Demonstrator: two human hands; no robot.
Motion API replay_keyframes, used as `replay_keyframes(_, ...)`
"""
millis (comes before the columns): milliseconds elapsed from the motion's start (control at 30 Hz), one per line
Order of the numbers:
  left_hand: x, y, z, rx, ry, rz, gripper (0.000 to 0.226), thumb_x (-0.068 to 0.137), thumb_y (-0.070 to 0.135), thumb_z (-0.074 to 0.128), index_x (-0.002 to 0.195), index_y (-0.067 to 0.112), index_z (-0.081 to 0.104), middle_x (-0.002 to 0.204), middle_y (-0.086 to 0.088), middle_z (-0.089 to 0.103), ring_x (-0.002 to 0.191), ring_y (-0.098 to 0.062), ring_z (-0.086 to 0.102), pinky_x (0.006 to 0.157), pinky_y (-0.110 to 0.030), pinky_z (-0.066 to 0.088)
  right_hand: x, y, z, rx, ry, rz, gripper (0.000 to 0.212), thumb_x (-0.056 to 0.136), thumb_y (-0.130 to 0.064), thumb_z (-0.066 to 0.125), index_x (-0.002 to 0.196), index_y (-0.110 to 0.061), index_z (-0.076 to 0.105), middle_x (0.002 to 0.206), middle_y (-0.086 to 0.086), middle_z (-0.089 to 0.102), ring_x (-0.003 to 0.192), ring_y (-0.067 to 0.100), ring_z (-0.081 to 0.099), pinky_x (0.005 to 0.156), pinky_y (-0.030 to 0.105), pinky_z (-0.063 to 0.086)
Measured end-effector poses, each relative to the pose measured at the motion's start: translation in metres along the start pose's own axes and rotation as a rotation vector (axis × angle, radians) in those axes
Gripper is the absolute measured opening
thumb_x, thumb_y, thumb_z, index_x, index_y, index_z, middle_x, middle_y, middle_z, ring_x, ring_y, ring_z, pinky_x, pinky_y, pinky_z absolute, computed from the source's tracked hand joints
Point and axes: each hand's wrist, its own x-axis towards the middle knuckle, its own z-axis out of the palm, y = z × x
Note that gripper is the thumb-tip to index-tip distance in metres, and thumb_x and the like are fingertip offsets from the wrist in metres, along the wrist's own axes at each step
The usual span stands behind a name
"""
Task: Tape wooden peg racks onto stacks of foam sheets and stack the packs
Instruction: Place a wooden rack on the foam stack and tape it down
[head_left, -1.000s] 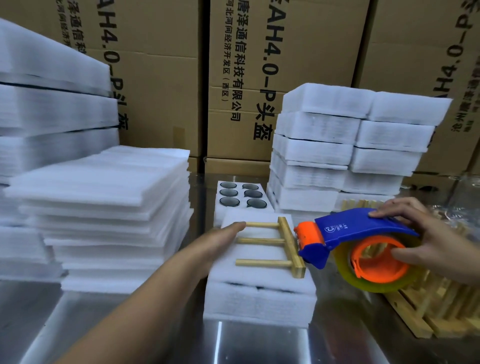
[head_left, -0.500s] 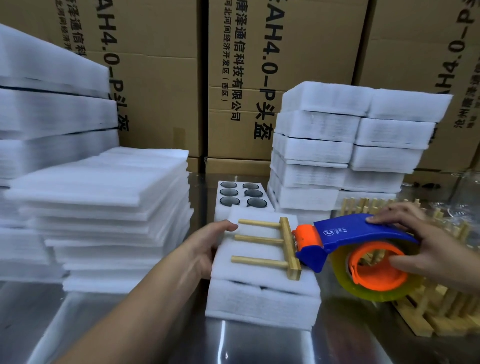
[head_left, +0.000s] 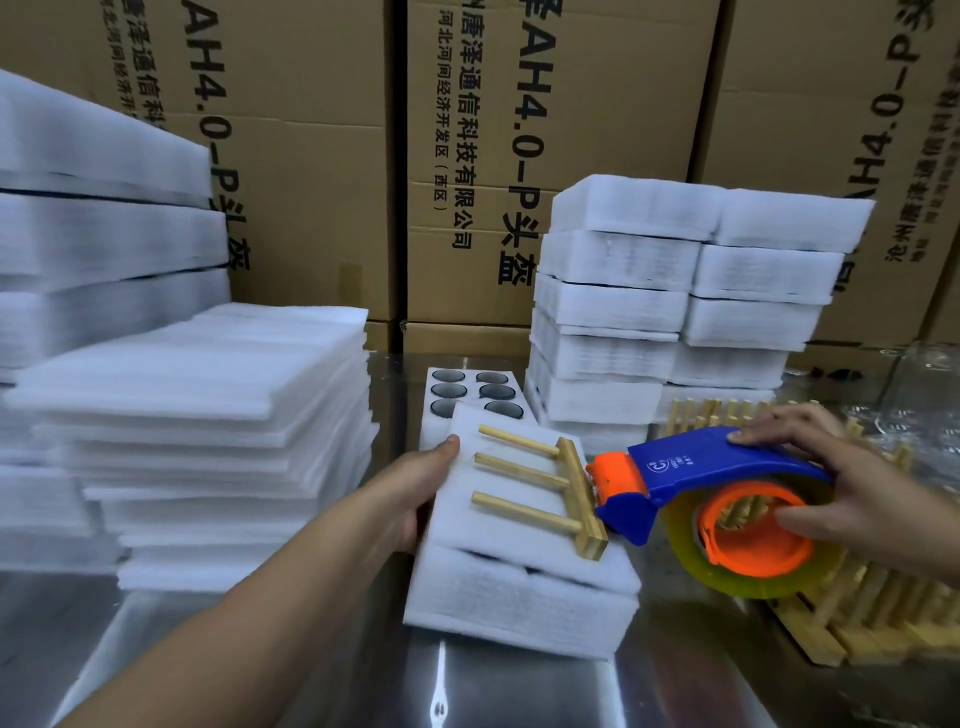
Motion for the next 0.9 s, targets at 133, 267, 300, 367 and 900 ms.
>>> replay_keyframes(133, -0.008, 0.022, -0.011, 0.171, 0.028, 0.029, 0.039, 0.097, 0.039, 0.048, 0.111, 0.005, 0.06, 0.113, -0.018, 0.066, 0.106, -0.034, 0.062, 0.096, -0.048, 0.046, -0.004, -0.019, 0.003, -0.11, 0.041, -0.056, 0.083, 0.065, 0.004, 0.078, 0.105, -0.065, 0.053, 0.112, -0.039, 0.034, 0.108, -0.018, 0.04, 0.075, 0.02, 0.047)
replay_keyframes(267, -0.014, 0.033, -0.022, 0.297, 0.088, -0.034, 0.036, 0.099, 0.033, 0.046, 0.115, 0.002, 0.057, 0.114, -0.018, 0.064, 0.109, -0.036, 0.06, 0.099, -0.049, 0.043, -0.004, -0.035, 0.015, -0.09, 0.027, -0.075, 0.07, 0.066, -0.002, 0.08, 0.104, -0.056, 0.057, 0.111, -0.038, 0.033, 0.11, -0.018, 0.037, 0.083, 0.015, 0.038)
replay_keyframes(300, -0.014, 0.033, -0.021, 0.333, 0.121, -0.017, 0.032, 0.099, 0.028, 0.046, 0.116, 0.001, 0.055, 0.112, -0.018, 0.062, 0.108, -0.036, 0.06, 0.097, -0.046, 0.043, -0.004, -0.037, 0.02, -0.077, 0.022, -0.074, 0.068, 0.068, -0.002, 0.079, 0.105, -0.054, 0.056, 0.111, -0.037, 0.033, 0.11, -0.018, 0.037, 0.084, 0.014, 0.037)
replay_keyframes(367, -0.015, 0.032, -0.015, 0.46, 0.222, 0.109, 0.036, 0.1, 0.024, 0.043, 0.125, -0.001, 0.051, 0.112, -0.017, 0.057, 0.108, -0.034, 0.057, 0.087, -0.035, 0.043, -0.004, -0.041, 0.03, -0.041, 0.015, -0.071, 0.066, 0.069, 0.0, 0.077, 0.108, -0.049, 0.055, 0.11, -0.034, 0.033, 0.111, -0.014, 0.038, 0.086, 0.011, 0.036)
replay_keyframes(900, -0.011, -0.015, 0.019, 1.344, 0.095, 0.427, 0.082, 0.086, 0.069, 0.001, 0.152, 0.021, -0.001, 0.16, 0.002, -0.006, 0.146, -0.01, -0.005, 0.117, -0.037, -0.006, -0.002, -0.034, 0.009, -0.038, -0.084, -0.046, 0.086, 0.077, 0.001, 0.07, 0.114, -0.072, 0.042, 0.115, -0.039, 0.023, 0.101, -0.02, 0.039, 0.076, 0.008, 0.047)
